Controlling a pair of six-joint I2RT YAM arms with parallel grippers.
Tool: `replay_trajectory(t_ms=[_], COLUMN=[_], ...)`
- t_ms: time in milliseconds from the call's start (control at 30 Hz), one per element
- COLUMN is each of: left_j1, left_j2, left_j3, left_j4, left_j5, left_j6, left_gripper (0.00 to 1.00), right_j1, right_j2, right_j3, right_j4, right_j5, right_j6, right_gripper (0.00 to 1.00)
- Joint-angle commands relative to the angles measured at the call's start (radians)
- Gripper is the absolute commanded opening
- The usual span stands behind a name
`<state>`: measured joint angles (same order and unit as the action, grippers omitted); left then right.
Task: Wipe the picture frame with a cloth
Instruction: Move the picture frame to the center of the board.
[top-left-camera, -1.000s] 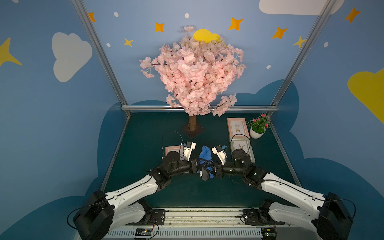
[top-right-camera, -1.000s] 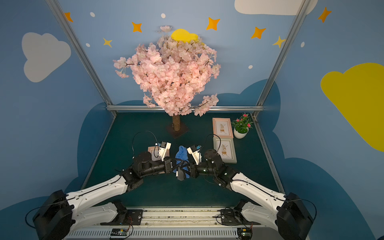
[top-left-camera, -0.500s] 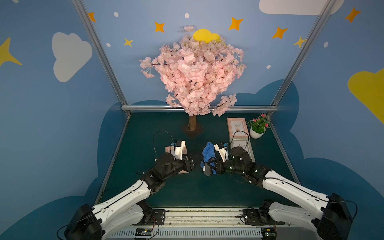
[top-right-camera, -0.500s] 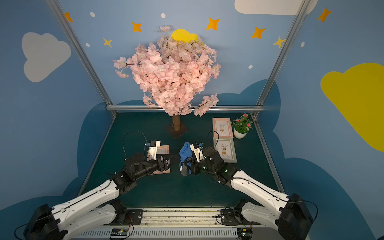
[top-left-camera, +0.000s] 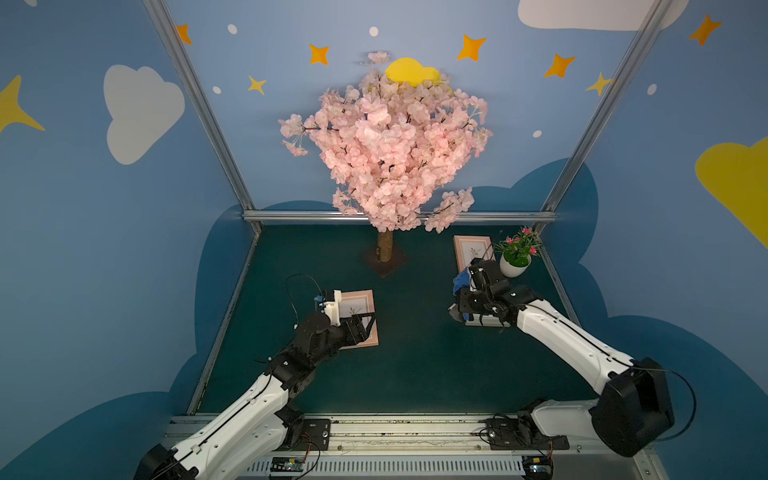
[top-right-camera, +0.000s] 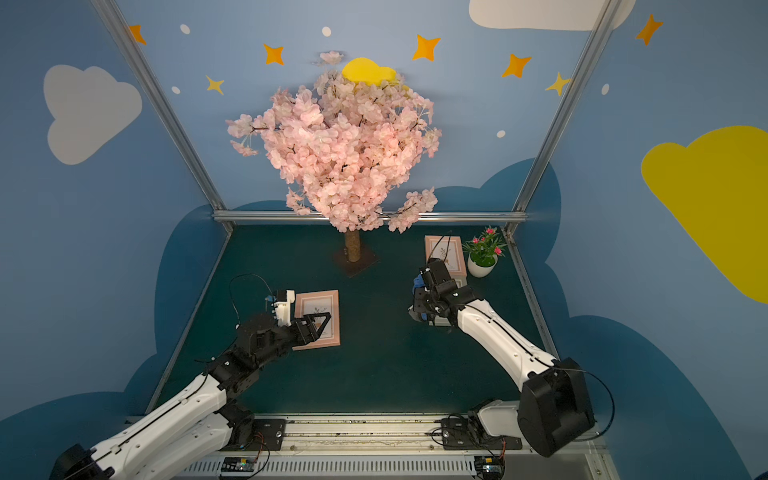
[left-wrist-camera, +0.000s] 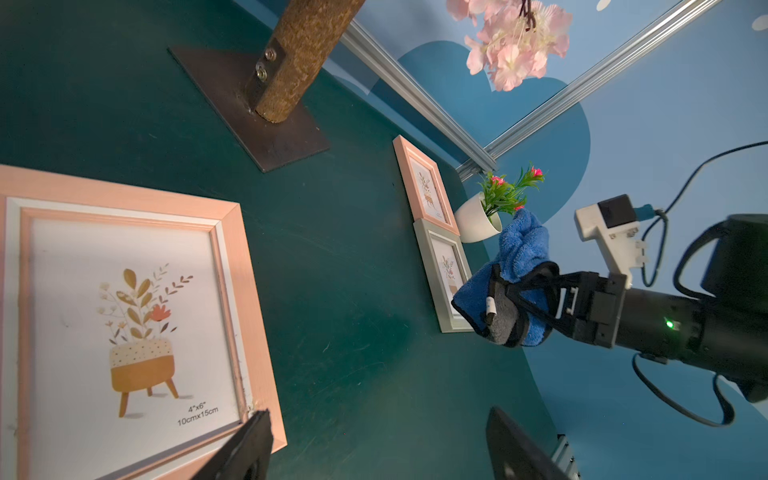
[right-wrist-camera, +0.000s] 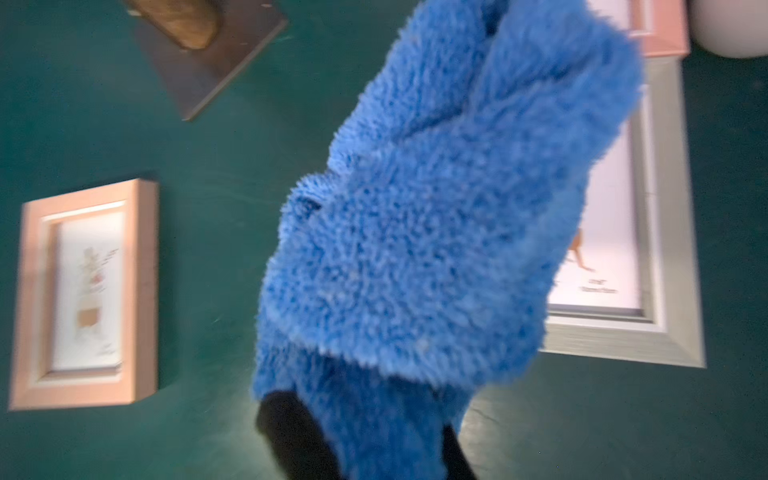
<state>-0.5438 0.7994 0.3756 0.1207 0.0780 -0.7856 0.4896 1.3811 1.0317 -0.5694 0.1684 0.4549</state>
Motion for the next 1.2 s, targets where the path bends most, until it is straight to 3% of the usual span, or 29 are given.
replay_trajectory(t_ms=[0,167,400,700,1167], left_j1=[0.003,0.005,0.004,0.005,-0.024], left_j2=[0.006,0.021,0.027,0.070,0.277], left_j3=[-0.004,0.007,0.006,0.010,0.120], left_j4=[0.012,0.001,-0.012,0.013,-0.021], left_j5=[0.035,0.045,0.055,0.050,0.073], left_j6=[-0.001,0.024,0.044,0.048,0.064], left_gripper=[0.81,0.81,0.83,0.83,0.82], right_j1=[-0.037,-0.101,-0.130,-0.109,0.151], right_j2=[0.083,0.264,0.496,0.475,0.338], right_j3=[0.093,0.177,0.246,0.089,-0.034], right_j4=[-0.142,-0.175,-0.264,-0.139,-0.103], right_j5=[0.134,0.126,-0.007,-0.233,-0.274], right_j6=[-0.018,-0.002,-0.011,0.030,0.221], right_gripper=[0.00,0.00,0.00,0.00,0.00])
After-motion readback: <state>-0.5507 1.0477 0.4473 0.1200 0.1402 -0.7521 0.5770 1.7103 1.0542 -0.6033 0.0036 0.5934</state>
